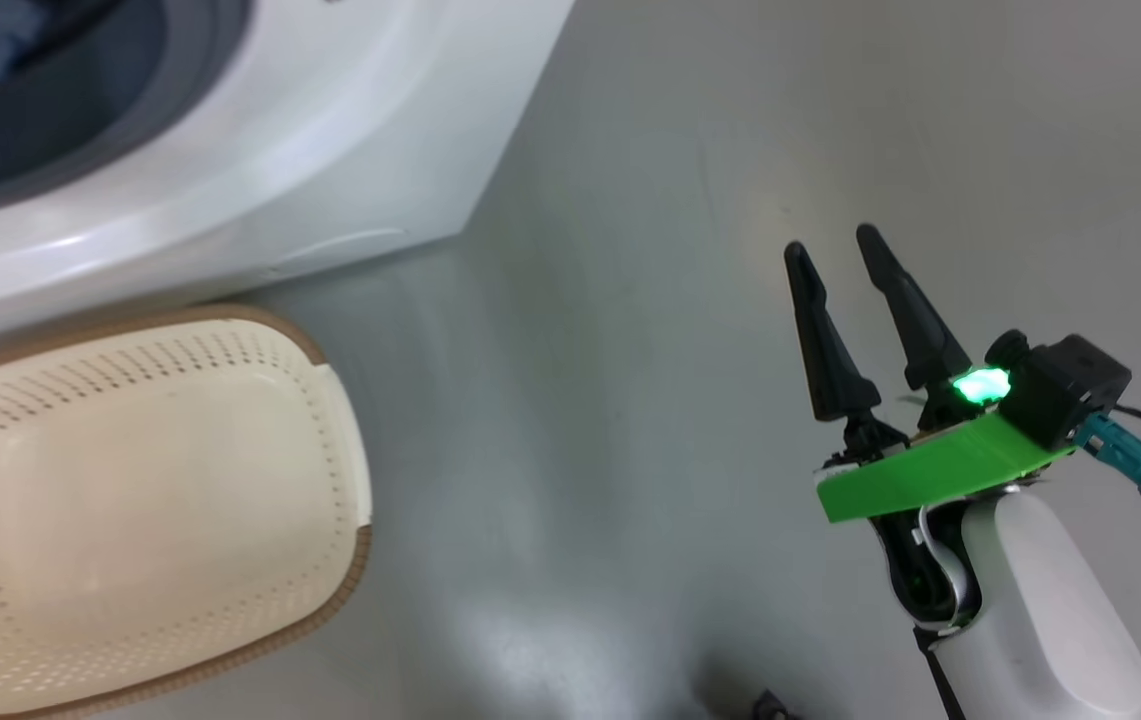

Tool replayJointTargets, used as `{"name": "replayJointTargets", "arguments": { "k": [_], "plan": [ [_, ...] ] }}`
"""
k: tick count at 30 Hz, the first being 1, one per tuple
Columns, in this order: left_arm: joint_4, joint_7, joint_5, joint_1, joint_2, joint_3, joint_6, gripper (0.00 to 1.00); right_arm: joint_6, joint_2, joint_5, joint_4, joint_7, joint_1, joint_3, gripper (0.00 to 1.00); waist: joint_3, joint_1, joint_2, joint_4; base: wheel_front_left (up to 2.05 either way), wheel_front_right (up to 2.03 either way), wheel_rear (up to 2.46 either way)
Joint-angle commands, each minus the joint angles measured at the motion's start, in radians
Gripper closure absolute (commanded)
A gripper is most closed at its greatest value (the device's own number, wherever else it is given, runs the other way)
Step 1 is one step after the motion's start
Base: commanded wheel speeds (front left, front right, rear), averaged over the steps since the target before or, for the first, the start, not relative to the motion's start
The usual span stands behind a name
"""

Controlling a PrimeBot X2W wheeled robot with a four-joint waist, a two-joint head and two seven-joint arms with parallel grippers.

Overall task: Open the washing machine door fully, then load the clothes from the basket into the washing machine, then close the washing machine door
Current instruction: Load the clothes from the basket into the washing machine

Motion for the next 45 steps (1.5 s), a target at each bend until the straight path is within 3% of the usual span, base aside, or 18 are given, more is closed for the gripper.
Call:
{"name": "replayJointTargets", "arguments": {
  "k": [1,4,7,8,9,17,24,38,45],
  "plan": [
    [-0.066,-0.006,0.031,-0.05,0.05,0.029,0.015,1.0,0.002,0.002,-0.012,-0.03,-0.005,-0.007,0.019,0.0,0.062,0.0,0.0,-0.048,0.0,0.0,0.0],
    [-0.133,-0.006,0.057,-0.054,0.049,0.061,0.026,1.0,0.002,0.006,-0.014,-0.031,-0.005,-0.01,0.018,0.0,0.071,0.0,0.0,-0.05,0.0,0.0,0.0],
    [-0.109,-0.006,0.052,-0.046,0.039,0.081,0.027,1.0,0.002,0.008,-0.016,-0.028,-0.005,-0.011,0.018,0.0,0.069,0.0,0.0,-0.05,0.0,0.0,0.0],
    [-0.084,-0.006,0.049,-0.043,0.034,0.086,0.026,0.65,0.002,0.009,-0.017,-0.025,-0.005,-0.011,0.019,0.0,0.066,0.0,0.0,-0.048,0.0,0.0,0.0],
    [-0.063,-0.006,0.048,-0.043,0.029,0.088,0.024,0.0,0.002,0.01,-0.018,-0.023,-0.005,-0.011,0.02,0.0,0.063,0.0,0.0,-0.046,0.0,0.0,0.0],
    [0.092,-0.006,0.048,-0.044,-0.003,0.077,0.007,0.0,0.002,0.012,-0.022,-0.009,-0.005,-0.018,0.029,0.0,0.019,0.0,0.0,-0.015,0.0,0.0,0.0],
    [0.109,-0.006,0.049,0.014,-0.031,0.079,-0.001,0.0,0.002,0.005,-0.02,0.006,-0.005,-0.016,0.029,0.0,-0.042,0.0,0.0,0.019,0.0,0.0,0.0],
    [0.051,-0.006,0.038,0.22,-0.108,0.106,-0.019,0.0,0.002,-0.038,-0.008,0.042,-0.005,0.016,0.029,0.0,-0.219,0.0,0.0,0.119,0.0,0.0,0.0],
    [-0.047,-0.006,0.033,0.349,-0.142,0.143,-0.023,0.0,0.002,-0.059,-0.001,0.054,-0.005,0.041,0.025,0.0,-0.3,0.0,0.0,0.161,0.0,0.0,0.0]
  ]
}}
